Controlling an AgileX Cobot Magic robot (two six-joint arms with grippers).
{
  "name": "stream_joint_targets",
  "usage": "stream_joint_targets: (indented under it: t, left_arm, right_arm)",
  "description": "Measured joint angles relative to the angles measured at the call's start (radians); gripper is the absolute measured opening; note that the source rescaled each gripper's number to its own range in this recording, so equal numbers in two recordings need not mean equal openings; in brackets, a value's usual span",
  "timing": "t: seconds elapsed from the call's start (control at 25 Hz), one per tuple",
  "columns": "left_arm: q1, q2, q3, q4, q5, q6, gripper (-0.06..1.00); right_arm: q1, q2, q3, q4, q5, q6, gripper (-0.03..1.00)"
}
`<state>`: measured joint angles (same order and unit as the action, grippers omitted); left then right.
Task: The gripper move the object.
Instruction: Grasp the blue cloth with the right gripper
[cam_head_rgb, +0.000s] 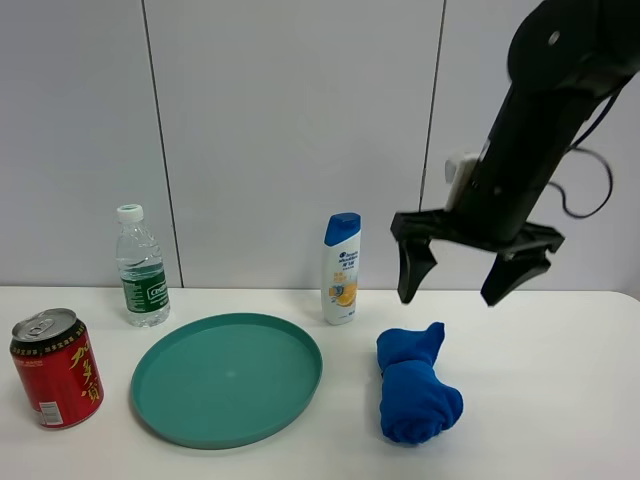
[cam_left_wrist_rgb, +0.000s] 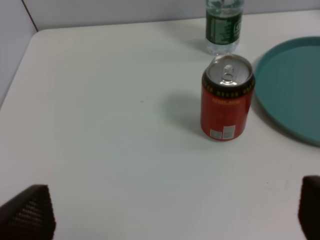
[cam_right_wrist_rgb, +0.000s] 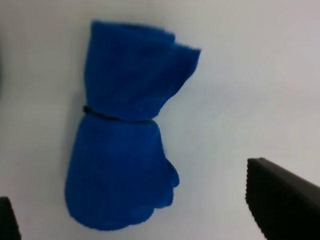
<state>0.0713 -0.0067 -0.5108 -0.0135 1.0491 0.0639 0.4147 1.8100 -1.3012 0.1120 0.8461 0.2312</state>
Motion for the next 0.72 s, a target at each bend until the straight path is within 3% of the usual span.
stream_joint_targets:
  t: [0.36,0.72]
  left_arm:
    - [0.000,0.000,0.000,0.000,0.000,0.000,1.00]
    - [0.000,0.000,0.000,0.000,0.000,0.000,1.00]
  right_arm:
    - [0.000,0.223,-0.100,0.060,-0.064,0.023,0.95]
    - [0.000,0.321,-0.140,0.042,-0.063,0.023,0.93]
